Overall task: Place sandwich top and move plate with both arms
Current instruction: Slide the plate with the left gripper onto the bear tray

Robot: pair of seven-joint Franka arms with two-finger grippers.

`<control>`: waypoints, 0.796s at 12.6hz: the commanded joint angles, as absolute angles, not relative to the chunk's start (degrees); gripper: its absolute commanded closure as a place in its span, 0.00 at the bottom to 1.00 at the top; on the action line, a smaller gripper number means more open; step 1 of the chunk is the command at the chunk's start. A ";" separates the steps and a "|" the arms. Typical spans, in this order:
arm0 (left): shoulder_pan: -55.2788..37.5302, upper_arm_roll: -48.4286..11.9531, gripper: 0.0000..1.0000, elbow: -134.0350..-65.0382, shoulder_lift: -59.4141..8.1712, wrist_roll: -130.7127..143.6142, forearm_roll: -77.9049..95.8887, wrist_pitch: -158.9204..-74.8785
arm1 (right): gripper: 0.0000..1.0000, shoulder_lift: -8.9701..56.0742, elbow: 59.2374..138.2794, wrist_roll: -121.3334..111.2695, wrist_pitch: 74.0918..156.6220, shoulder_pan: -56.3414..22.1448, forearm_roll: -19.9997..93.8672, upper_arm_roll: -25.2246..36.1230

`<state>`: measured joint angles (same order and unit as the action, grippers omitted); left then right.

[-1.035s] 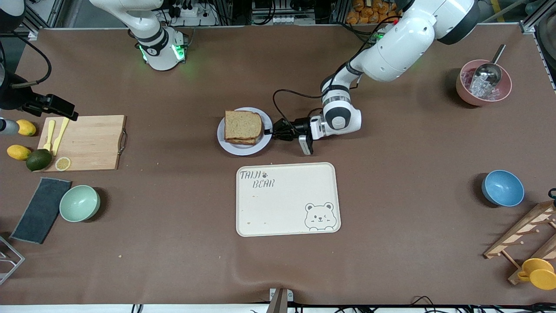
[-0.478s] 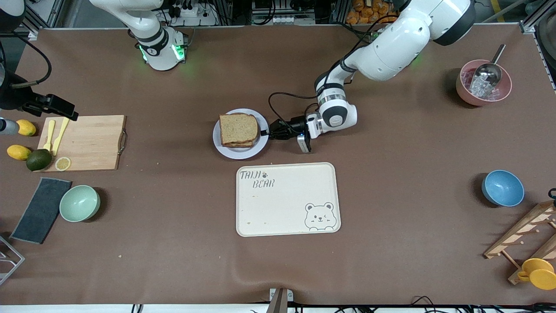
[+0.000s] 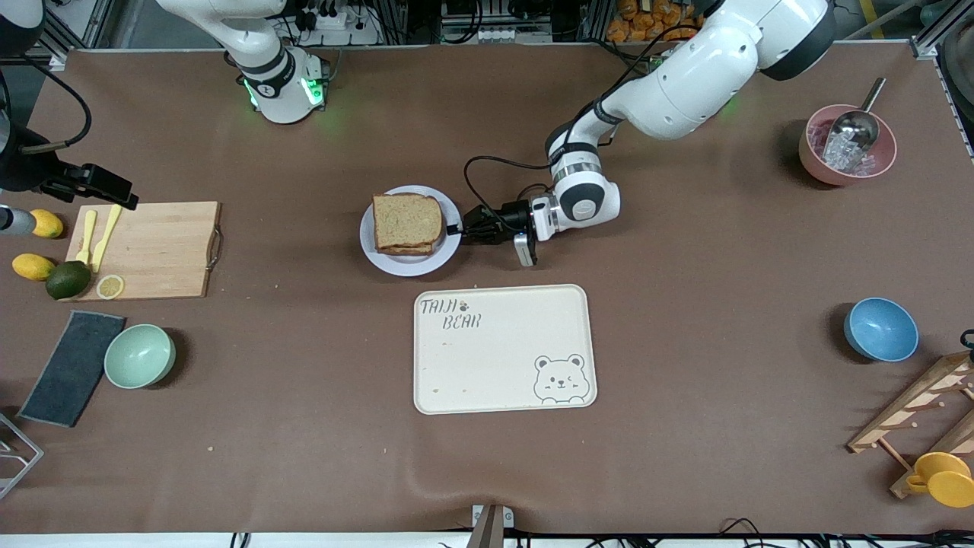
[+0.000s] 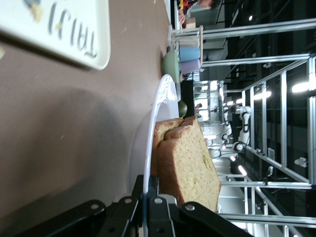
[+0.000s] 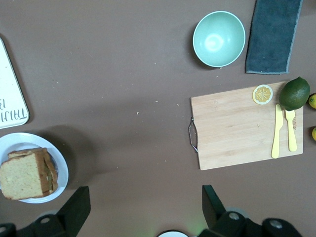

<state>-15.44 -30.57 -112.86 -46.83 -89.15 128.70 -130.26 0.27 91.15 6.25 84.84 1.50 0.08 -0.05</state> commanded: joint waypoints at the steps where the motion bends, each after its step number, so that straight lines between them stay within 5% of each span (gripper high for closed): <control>1: -10.12 -34.36 1.00 -113.91 -44.57 -90.88 130.43 -130.42 | 0.00 0.44 90.70 6.86 84.29 1.49 -0.70 -0.44; 10: 4.37 -34.63 1.00 -115.05 -38.23 -80.61 117.71 -131.13 | 0.00 0.53 90.62 6.77 84.29 1.58 -0.70 -0.44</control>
<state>0.12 -33.57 -113.28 -40.31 -83.28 121.13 -131.66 0.31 91.15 6.25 84.83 1.49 0.08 -0.12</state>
